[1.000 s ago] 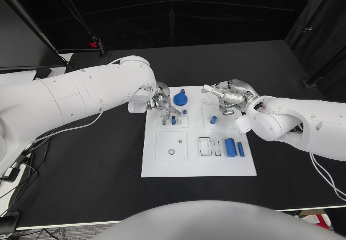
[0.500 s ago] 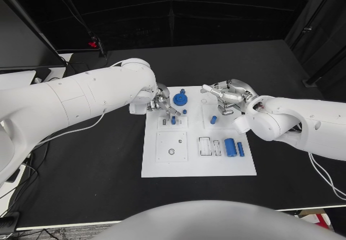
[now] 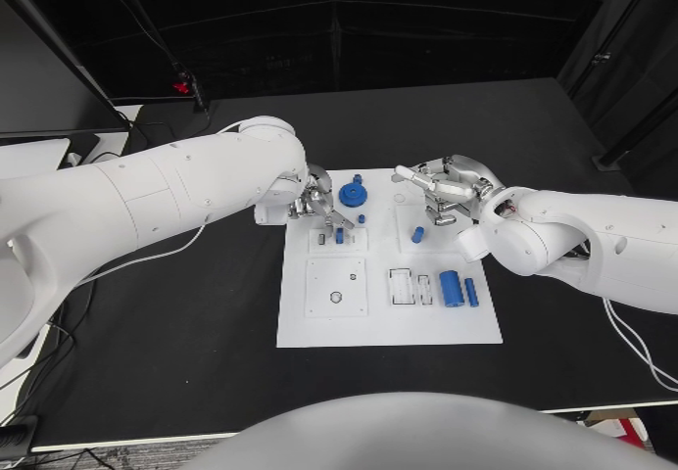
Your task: Assemble the parts on the task board
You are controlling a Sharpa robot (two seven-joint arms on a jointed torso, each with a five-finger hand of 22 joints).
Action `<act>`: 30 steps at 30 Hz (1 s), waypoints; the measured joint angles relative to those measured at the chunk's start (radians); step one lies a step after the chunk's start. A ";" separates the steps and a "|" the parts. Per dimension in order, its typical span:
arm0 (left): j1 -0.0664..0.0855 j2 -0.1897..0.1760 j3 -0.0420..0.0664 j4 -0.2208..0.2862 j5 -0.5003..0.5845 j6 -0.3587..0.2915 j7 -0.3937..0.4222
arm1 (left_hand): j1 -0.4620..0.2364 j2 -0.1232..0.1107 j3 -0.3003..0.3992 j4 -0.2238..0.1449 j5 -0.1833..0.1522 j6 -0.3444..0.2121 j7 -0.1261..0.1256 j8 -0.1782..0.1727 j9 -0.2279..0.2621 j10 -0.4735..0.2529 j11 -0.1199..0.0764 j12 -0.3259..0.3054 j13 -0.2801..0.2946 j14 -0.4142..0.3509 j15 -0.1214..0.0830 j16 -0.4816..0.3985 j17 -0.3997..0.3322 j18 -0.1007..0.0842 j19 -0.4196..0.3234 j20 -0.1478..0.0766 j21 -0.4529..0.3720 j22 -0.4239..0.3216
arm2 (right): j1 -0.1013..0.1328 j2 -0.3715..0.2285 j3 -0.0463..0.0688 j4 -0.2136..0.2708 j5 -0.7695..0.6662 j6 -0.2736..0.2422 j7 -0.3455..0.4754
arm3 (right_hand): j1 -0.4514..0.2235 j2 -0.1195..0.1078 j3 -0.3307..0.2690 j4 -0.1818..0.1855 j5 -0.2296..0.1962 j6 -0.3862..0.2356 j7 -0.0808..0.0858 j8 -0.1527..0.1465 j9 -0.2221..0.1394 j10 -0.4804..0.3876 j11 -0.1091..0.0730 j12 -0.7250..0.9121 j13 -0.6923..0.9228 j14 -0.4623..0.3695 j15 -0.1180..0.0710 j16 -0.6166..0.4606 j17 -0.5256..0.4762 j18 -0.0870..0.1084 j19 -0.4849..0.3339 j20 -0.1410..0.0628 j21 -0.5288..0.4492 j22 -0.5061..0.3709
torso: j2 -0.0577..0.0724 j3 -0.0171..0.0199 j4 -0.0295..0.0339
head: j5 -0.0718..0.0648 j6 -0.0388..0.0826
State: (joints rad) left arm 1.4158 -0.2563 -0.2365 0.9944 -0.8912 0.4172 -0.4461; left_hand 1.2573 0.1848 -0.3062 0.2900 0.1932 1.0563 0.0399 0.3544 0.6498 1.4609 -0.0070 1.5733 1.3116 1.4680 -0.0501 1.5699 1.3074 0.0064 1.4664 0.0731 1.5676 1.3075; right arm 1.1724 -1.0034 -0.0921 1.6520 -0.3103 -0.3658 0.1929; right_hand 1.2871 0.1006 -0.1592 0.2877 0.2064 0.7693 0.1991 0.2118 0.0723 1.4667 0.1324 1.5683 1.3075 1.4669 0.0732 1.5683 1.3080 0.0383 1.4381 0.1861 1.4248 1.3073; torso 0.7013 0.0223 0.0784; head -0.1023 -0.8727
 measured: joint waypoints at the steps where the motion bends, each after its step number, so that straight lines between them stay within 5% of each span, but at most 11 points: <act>1: -0.001 0.001 0.000 -0.001 0.000 0.000 0.000 | 0.000 0.000 0.000 0.000 0.000 0.000 0.000 0.000 0.000 0.000 0.000 0.000 0.000 0.000 0.000 0.000 0.000 0.000 0.000 0.000 0.000 0.000 | 0.000 0.000 0.000 0.000 0.000 0.000 0.000 | 0.000 0.000 0.000 0.000 0.000 0.000 0.000 0.000 0.000 0.000 0.000 0.000 0.000 0.000 0.000 0.000 0.000 0.000 0.000 0.000 0.000 0.000 | 0.000 0.0000 0.0000 | 0.000 0.000; 30: -0.009 0.018 0.000 0.008 0.000 -0.008 -0.034 | 0.034 -0.023 0.035 -0.007 0.005 0.003 -0.003 -0.027 -0.001 0.000 0.000 0.003 0.000 -0.005 -0.001 0.000 0.000 0.000 0.000 -0.007 0.000 0.000 | 0.000 0.004 0.000 -0.001 0.000 0.000 0.000 | 0.000 0.000 -0.003 0.003 0.000 -0.003 -0.003 0.000 0.000 0.000 0.000 0.000 0.000 0.000 0.000 0.000 0.000 0.000 0.000 0.000 0.000 0.000 | 0.000 0.0006 0.0007 | -0.001 0.000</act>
State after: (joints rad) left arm 1.4065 -0.2387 -0.2365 1.0022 -0.8910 0.4091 -0.4806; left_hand 1.2916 0.1621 -0.2713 0.2832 0.1978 1.0596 0.0364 0.3274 0.6489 1.4611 -0.0068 1.5760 1.3116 1.4635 -0.0509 1.5699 1.3074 0.0065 1.4665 0.0659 1.5676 1.3074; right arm 1.1724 -0.9998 -0.0921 1.6506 -0.3103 -0.3658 0.1928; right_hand 1.2870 0.1006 -0.1620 0.2905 0.2064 0.7661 0.1959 0.2117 0.0724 1.4666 0.1324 1.5683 1.3075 1.4669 0.0732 1.5683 1.3077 0.0383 1.4381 0.1861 1.4248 1.3073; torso 0.7015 0.0229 0.0791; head -0.1032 -0.8727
